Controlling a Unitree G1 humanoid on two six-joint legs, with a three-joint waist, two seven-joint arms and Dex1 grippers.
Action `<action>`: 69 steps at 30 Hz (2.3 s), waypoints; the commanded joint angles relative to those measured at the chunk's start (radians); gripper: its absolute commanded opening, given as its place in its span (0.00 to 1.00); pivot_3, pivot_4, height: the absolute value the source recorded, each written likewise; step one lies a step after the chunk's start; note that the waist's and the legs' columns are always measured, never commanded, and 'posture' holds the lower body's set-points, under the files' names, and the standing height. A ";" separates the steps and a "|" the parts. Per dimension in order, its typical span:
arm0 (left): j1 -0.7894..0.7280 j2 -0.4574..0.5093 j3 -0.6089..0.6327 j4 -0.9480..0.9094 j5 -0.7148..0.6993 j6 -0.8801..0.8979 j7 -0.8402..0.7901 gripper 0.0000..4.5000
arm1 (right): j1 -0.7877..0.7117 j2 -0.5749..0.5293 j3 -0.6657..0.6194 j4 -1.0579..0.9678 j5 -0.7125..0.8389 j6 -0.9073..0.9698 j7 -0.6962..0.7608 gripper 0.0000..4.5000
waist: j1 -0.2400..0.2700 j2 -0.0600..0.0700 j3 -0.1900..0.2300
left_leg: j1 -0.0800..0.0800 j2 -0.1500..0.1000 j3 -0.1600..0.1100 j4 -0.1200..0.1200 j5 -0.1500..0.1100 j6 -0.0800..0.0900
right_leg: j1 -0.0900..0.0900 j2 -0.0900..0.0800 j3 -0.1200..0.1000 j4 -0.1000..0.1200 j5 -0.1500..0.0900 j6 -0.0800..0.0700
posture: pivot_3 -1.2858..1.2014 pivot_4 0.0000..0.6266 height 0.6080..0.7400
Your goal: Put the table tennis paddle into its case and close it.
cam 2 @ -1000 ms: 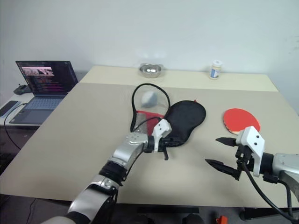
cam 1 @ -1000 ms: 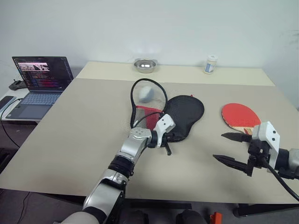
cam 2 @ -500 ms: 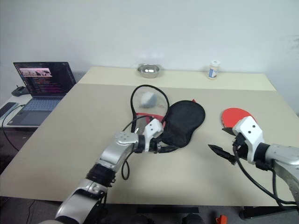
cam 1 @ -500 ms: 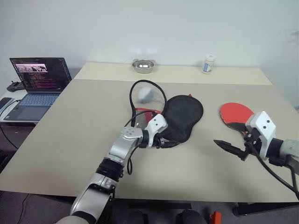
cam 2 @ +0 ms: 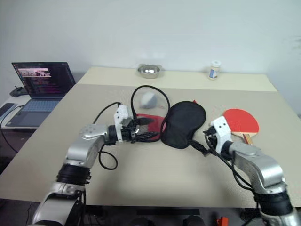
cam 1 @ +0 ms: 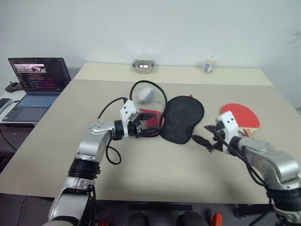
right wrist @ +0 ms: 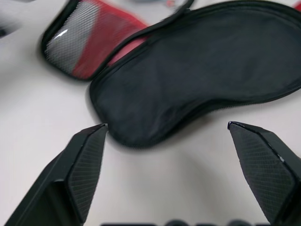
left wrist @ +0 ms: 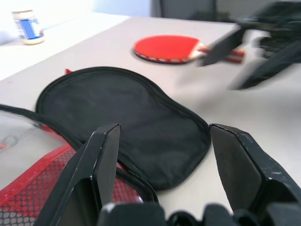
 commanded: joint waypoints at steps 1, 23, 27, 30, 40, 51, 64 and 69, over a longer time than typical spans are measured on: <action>0.019 0.036 -0.008 -0.054 -0.033 0.024 -0.056 0.72 | -0.077 0.057 -0.004 0.114 -0.043 0.010 -0.059 1.00 | 0.000 0.000 0.000 | 0.000 0.000 0.000 0.000 0.000 0.000 | 0.000 0.000 0.000 0.000 0.000 0.000 | 0.52 0.24 1.00; 0.015 0.044 -0.011 -0.037 -0.022 -0.006 -0.041 0.73 | -0.168 0.201 0.090 0.318 -0.170 -0.066 0.018 0.27 | -0.026 0.000 0.000 | 0.000 0.001 0.000 0.000 0.000 0.000 | -0.001 0.000 0.000 0.001 0.000 0.000 | 0.52 0.24 1.00; 0.004 0.024 -0.024 -0.051 -0.033 0.008 -0.054 0.73 | -0.172 0.125 0.028 0.332 -0.158 -0.028 0.047 0.00 | -0.025 0.000 0.000 | 0.000 0.000 0.000 0.000 0.000 0.000 | -0.001 0.000 0.000 0.001 0.000 0.000 | 0.52 0.24 1.00; 0.003 0.008 -0.037 -0.057 -0.035 0.010 -0.060 0.73 | -0.161 0.061 -0.019 0.339 -0.141 0.008 0.078 0.00 | -0.014 0.000 0.000 | 0.000 -0.001 0.000 0.000 0.000 0.000 | -0.001 -0.001 0.000 0.001 0.000 0.000 | 0.52 0.24 1.00; 0.002 -0.050 -0.089 -0.065 -0.040 0.010 -0.071 0.73 | -0.131 -0.091 -0.067 0.309 -0.110 0.090 0.162 0.00 | -0.004 0.000 0.000 | -0.001 0.000 0.000 -0.001 0.000 0.000 | -0.001 0.000 0.000 0.000 0.000 0.000 | 0.52 0.24 1.00; 0.006 -0.062 -0.098 -0.012 -0.023 -0.044 -0.091 0.73 | -0.160 -0.084 -0.069 0.324 -0.152 0.038 0.134 0.38 | -0.003 0.000 0.000 | -0.001 0.000 0.000 -0.001 0.000 0.000 | -0.001 0.000 0.000 0.000 0.000 0.000 | 0.52 0.24 1.00; 0.014 -0.071 -0.113 -0.136 -0.047 0.051 -0.058 0.73 | -0.079 -0.214 -0.296 0.315 -0.183 0.054 0.014 1.00 | 0.000 0.000 0.000 | -0.001 0.000 0.000 -0.001 0.000 0.000 | 0.000 0.000 0.000 -0.001 0.000 0.000 | 0.52 0.24 1.00; -0.015 -0.072 -0.115 -0.153 -0.050 0.069 -0.056 0.73 | -0.064 -0.178 -0.298 0.354 -0.193 0.040 -0.029 1.00 | -0.005 0.001 0.001 | 0.000 0.000 0.001 -0.001 0.000 0.000 | -0.001 0.000 0.002 0.000 0.000 0.000 | 0.52 0.24 1.00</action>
